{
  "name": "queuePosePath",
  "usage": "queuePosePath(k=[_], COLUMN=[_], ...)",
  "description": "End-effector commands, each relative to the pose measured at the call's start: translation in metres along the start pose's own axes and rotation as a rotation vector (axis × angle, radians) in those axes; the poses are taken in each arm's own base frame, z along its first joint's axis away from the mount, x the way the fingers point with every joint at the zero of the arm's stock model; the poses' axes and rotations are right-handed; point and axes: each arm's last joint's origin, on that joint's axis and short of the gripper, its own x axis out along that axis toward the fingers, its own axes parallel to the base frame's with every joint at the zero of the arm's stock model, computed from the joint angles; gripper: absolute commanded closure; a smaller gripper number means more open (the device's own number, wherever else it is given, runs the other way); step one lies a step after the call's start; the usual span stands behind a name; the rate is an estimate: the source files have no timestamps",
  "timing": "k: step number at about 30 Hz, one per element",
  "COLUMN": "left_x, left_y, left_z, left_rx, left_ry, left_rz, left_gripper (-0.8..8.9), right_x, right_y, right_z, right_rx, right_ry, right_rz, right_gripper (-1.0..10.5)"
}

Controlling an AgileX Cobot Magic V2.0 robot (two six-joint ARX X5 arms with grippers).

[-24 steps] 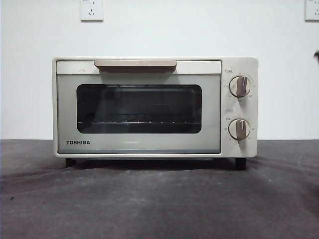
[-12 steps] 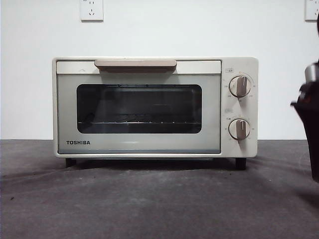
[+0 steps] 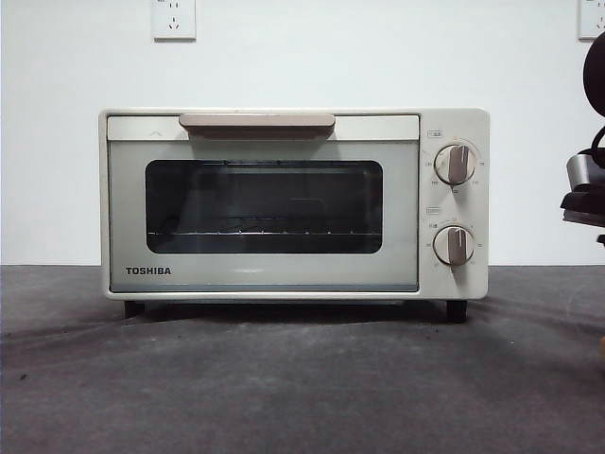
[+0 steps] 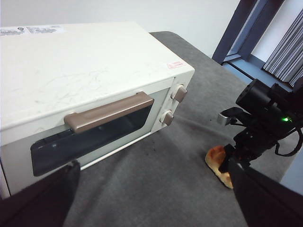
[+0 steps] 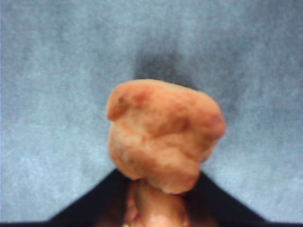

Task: The left arm flap open the oven, the right arm pick bread and place it into oven, the left arm flap close the oven

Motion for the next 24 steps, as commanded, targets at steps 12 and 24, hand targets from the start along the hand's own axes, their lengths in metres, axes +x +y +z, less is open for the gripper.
queuePosePath(k=[12, 24], left_x=[0.027, 0.071], left_y=[0.012, 0.028], left_z=[0.003, 0.024], left_rx=[-0.067, -0.064], left_ry=[0.102, 0.201], left_rz=[0.011, 0.01], left_gripper=[6.42, 7.97], right_x=[-0.072, -0.159], right_y=[0.009, 0.004], right_z=[-0.018, -0.069], right_rx=[-0.11, -0.243], right_ry=[-0.181, -0.544], right_rz=[0.152, 0.318], right_gripper=[8.6, 8.6])
